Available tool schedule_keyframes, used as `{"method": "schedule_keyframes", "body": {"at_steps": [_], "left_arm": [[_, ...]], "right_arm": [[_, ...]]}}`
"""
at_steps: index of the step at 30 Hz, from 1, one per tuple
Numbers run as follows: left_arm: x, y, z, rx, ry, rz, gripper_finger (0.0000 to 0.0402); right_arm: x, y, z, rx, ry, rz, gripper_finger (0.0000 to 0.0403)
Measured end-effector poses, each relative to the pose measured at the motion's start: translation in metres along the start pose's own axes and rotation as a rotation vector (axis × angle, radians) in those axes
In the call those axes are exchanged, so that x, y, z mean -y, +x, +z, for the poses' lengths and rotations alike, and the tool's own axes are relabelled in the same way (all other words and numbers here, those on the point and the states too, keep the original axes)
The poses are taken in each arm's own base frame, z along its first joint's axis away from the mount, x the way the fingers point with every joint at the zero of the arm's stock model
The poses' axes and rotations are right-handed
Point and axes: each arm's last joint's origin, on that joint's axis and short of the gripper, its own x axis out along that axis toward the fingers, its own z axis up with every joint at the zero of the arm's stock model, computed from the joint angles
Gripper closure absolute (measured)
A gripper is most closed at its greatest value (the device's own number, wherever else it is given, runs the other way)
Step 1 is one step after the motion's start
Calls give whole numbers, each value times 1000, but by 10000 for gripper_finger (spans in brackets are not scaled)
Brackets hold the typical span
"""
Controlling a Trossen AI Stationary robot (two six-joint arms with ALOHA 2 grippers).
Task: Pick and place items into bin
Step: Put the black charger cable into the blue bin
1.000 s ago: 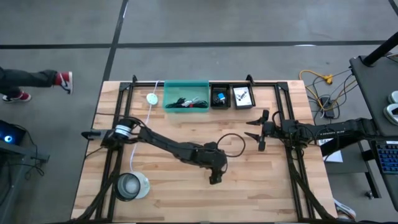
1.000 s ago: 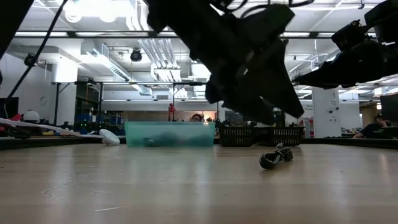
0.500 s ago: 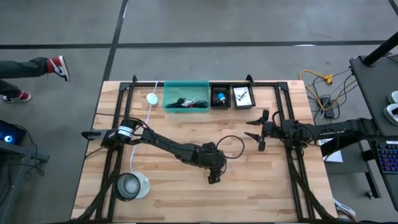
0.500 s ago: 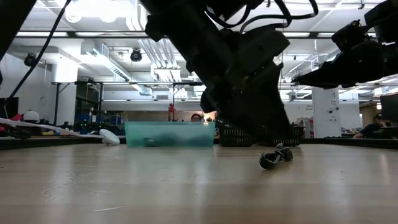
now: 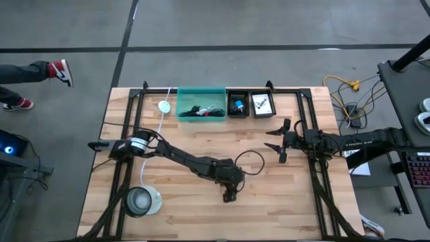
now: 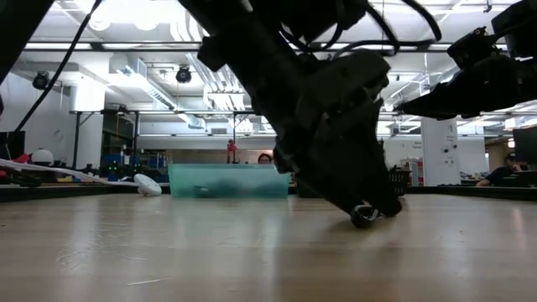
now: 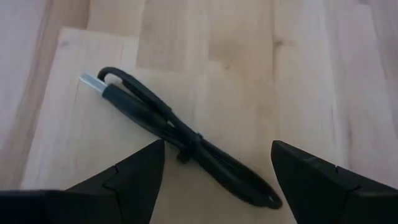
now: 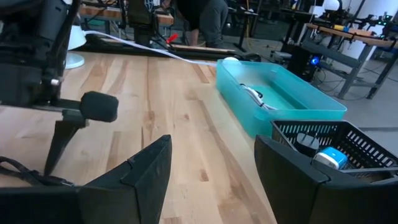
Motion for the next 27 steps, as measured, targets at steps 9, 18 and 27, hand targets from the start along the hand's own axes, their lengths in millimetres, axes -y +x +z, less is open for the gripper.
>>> {"method": "schedule_keyframes", "body": {"at_steps": [9,18,27], "left_arm": [[-1,6,-3,0,1,25,139],[-4,7,-7,-50,57,13,284],[-6,-14,1,-128,166,-6,392]], "right_arm": [[0,0,0,1,0,1,188],[0,0,0,1,0,1,188],[0,0,0,1,0,0,188]]}}
